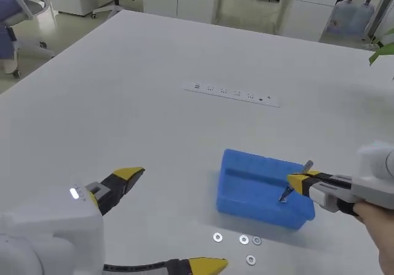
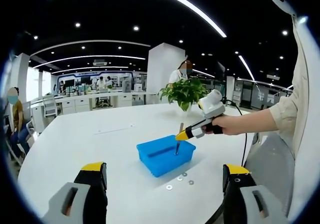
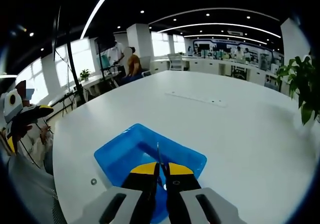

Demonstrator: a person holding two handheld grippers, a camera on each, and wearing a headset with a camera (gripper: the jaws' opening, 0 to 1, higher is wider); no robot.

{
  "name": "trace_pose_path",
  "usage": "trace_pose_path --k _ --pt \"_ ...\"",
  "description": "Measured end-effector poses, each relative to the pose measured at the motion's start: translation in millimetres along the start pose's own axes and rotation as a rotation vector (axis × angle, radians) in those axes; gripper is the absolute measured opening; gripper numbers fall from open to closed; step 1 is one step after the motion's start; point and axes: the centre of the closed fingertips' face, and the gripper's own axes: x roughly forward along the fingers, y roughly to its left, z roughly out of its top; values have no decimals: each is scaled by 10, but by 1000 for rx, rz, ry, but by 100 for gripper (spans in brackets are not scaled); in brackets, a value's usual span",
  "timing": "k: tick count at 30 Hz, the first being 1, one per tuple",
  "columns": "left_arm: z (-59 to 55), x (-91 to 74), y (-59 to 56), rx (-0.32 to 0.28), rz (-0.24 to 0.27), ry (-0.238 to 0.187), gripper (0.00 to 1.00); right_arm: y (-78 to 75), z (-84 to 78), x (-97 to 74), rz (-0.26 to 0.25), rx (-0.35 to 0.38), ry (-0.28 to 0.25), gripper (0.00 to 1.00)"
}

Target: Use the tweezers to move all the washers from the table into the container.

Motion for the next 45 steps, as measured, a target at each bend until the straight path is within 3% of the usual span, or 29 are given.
trace_pose_path --k 3,7,11,13,18,20,24,27,32,37,45 --pt "0 3 -12 2 -4 0 99 6 9 -38 1 5 -9 2" --pt "-7 2 -14 3 -4 3 99 89 124 -145 13 13 -69 2" --pt "-14 5 -19 -3 -6 3 99 315 317 -292 73 3 -156 2" --pt "-21 11 -23 -2 -6 4 99 506 389 -376 131 -12 -192 2" --pt "-45 33 -57 -8 -15 12 99 890 351 -477 247 -11 -198 2" --pt "-48 40 -68 -7 -17 12 99 1003 266 -473 284 -2 -176 2" --pt "-51 41 -89 -5 -24 19 96 1114 41 -402 311 2 -108 2" --pt "-31 17 -99 -2 -25 10 97 1168 -93 -367 326 34 -75 2" --pt "-53 -8 -77 -8 -15 16 97 1161 -366 -332 315 1 8 2" --pt "-51 -8 -82 -7 -18 16 97 1148 -476 -333 305 -8 41 2" --pt "-34 9 -100 3 -29 15 97 1165 -491 -327 302 -17 41 3"
